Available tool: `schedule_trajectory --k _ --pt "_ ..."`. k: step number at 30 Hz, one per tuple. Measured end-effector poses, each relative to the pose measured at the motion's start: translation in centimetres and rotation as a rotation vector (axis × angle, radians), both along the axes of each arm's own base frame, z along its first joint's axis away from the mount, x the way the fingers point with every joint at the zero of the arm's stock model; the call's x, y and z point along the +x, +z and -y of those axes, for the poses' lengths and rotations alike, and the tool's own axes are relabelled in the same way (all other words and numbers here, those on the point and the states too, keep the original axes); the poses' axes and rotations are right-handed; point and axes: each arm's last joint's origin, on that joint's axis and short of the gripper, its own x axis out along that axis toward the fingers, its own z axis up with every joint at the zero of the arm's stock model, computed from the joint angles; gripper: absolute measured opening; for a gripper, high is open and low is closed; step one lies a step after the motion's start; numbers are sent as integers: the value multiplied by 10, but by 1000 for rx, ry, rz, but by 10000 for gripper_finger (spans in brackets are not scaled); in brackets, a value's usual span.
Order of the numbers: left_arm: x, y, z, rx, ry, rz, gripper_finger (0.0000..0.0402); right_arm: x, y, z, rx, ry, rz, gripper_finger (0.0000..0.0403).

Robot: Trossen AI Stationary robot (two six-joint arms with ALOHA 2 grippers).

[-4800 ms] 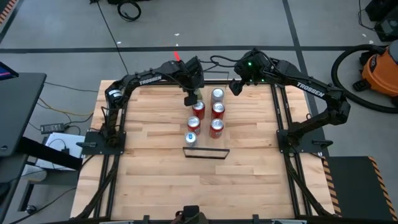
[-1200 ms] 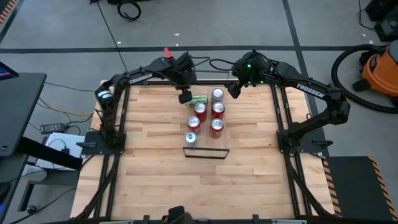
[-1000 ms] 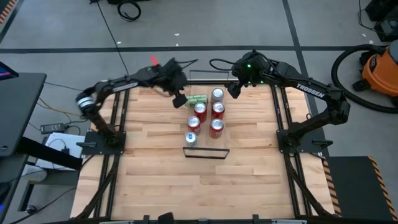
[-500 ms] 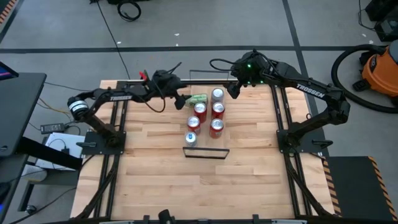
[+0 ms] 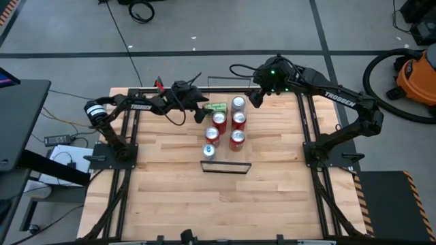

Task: Place canned beverage on shelf
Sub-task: Put the green soda can on the shelf

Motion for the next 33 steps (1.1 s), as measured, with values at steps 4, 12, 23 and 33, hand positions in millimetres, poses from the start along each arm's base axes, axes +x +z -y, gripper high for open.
schedule_trajectory --k 4,12,23,33 --pt "4 -9 0 13 -21 -20 330 0 -1 0 3 -1 -7 348" --pt "10 -24 -2 -10 -46 -9 330 -2 -3 -1 17 -2 -36 348" --pt "10 -27 2 -23 -43 -61 330 -2 -3 -1 20 -1 -38 348" --pt "6 -37 3 -66 21 -131 392 -2 -3 -2 44 4 -24 348"
